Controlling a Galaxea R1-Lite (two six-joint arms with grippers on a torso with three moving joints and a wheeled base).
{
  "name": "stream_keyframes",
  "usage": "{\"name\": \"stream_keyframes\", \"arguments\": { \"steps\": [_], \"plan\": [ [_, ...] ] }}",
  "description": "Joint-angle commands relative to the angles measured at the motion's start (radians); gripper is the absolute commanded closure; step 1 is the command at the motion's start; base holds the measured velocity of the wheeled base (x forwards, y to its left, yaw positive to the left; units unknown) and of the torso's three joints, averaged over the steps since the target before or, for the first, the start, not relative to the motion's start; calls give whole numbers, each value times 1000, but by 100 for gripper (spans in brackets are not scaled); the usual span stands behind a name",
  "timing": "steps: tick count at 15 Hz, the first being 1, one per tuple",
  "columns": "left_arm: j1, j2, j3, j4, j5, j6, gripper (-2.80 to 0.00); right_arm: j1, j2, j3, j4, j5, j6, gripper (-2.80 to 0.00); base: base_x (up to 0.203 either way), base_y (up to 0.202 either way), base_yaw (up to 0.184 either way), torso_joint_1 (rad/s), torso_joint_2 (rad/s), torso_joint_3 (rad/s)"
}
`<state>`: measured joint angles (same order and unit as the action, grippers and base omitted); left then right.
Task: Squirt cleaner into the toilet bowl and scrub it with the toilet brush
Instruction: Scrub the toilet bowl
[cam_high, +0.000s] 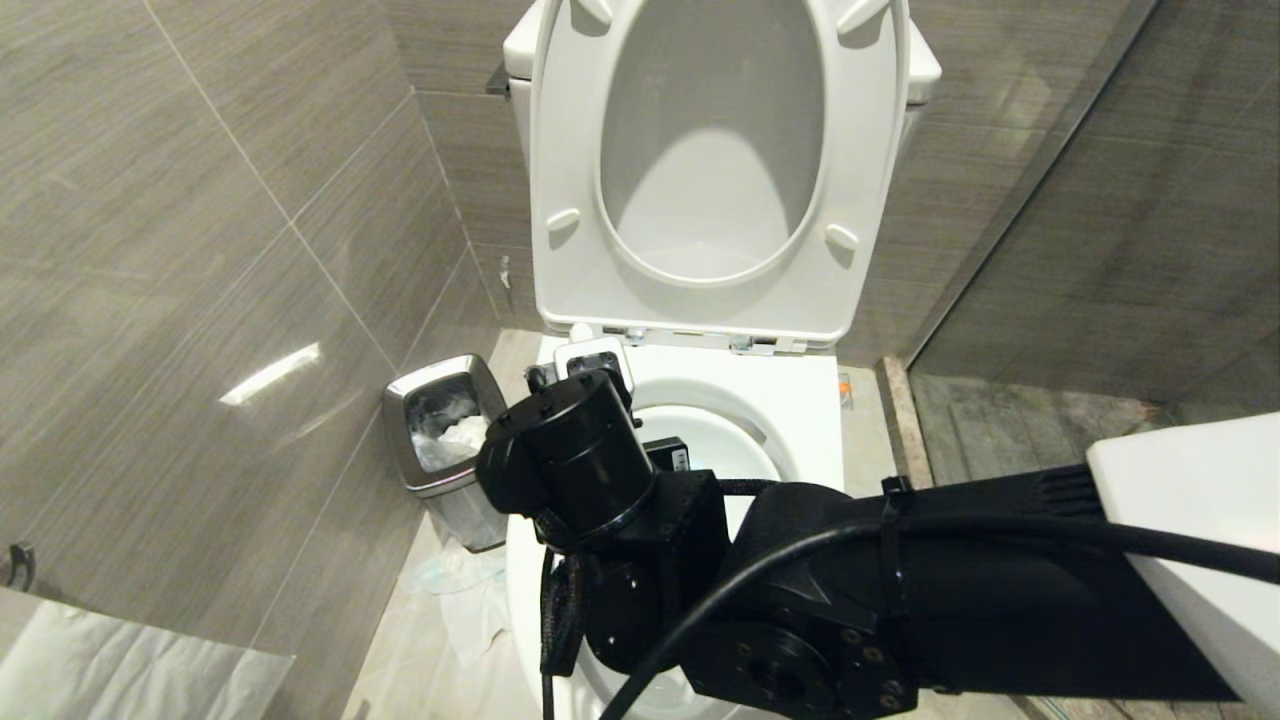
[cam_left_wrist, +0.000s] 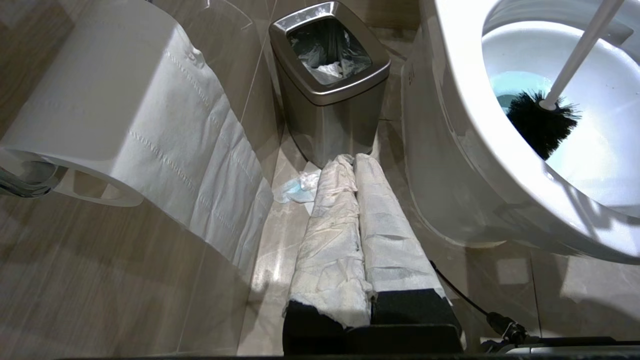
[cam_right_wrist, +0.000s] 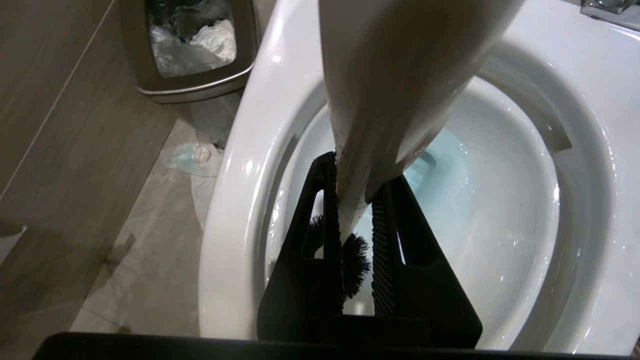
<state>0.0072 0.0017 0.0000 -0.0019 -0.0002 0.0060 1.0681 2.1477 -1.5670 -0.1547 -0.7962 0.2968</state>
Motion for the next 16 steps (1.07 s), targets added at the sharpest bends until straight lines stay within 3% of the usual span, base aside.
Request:
{"name": "stream_keyframes", "arguments": {
  "steps": [1,10,16],
  "plan": [
    [0,0,0,-1,0,0,0,-32,40,-46,1,-5,-3,0,0,0,0,0,0,0],
    [0,0,0,-1,0,0,0,-156,170,-306,1,-3,-106,0,0,0,0,0,0,0],
    [0,0,0,0,2,0,0,-212,187,-355,1,-3,-137,0,0,0,0,0,0,0]
  ]
}}
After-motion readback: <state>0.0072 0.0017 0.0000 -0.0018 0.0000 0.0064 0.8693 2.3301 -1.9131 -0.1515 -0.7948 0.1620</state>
